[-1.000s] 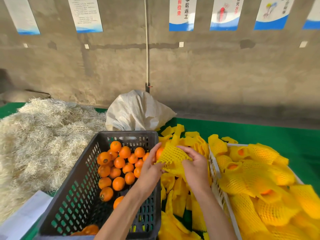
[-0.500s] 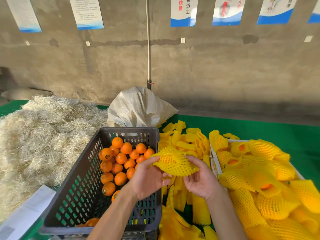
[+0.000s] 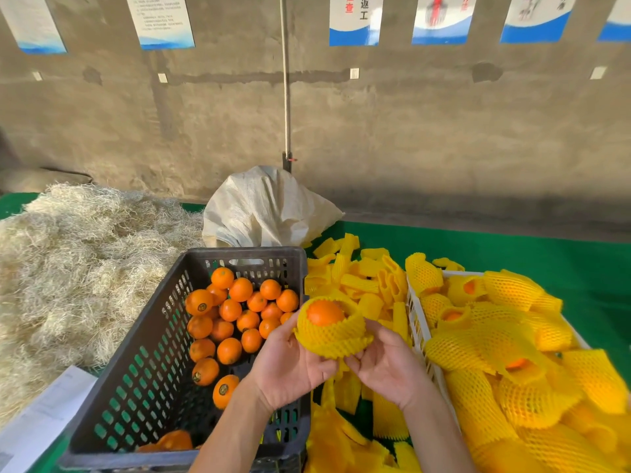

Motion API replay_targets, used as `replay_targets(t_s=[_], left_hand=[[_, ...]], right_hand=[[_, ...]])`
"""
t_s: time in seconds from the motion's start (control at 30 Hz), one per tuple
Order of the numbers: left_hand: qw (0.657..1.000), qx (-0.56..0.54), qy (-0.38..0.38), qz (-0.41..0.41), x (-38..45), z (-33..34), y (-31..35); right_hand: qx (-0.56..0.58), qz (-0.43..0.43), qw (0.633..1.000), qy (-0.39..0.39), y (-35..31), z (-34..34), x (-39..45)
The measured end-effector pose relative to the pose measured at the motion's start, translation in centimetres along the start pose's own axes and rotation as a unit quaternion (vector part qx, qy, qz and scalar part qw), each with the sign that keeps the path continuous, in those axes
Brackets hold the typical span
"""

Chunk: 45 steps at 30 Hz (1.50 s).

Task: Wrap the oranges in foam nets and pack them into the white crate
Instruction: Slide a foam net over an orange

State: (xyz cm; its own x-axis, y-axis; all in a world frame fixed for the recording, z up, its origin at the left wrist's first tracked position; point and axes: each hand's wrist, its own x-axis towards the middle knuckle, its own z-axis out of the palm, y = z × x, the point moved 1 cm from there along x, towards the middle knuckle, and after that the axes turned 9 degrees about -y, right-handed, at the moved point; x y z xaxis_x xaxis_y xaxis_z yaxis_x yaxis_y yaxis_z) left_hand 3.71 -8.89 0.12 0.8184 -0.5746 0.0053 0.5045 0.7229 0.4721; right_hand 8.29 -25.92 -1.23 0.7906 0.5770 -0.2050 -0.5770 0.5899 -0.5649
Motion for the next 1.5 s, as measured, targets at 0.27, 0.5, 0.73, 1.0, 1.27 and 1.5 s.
replay_targets(t_s=[0.27,0.5,0.73,1.0,1.27,1.5], left_hand=[[0.991,0.086,0.067,0.072,1.2,0.9,0.0],[0.931,0.254,0.239,0.11,5.5,3.9,-2.3],[0.935,0.289,0.204,0.036,12.7,9.3,-5.3],[0.92,0.281,0.27,-0.033,16.4,10.0,-6.8],[0.916,0.268,0.299,-0.002,18.2,8.8,-6.6],[0.895,0.29,0.336,0.046,15.3,5.1,-1.7]], right_hand=[[-0.097,-0.044,0.994,-0.025,0.4,-0.7,0.4],[-0.347,-0.205,0.904,0.141,-1.2,0.6,-1.7],[-0.481,-0.31,0.78,0.253,-7.1,-0.4,-4.6],[-0.764,-0.243,0.396,0.448,-18.7,-5.8,-7.0],[-0.837,-0.061,0.397,0.372,-19.1,-9.6,-5.0],[-0.834,-0.126,0.366,0.393,-17.6,-7.3,-2.6]])
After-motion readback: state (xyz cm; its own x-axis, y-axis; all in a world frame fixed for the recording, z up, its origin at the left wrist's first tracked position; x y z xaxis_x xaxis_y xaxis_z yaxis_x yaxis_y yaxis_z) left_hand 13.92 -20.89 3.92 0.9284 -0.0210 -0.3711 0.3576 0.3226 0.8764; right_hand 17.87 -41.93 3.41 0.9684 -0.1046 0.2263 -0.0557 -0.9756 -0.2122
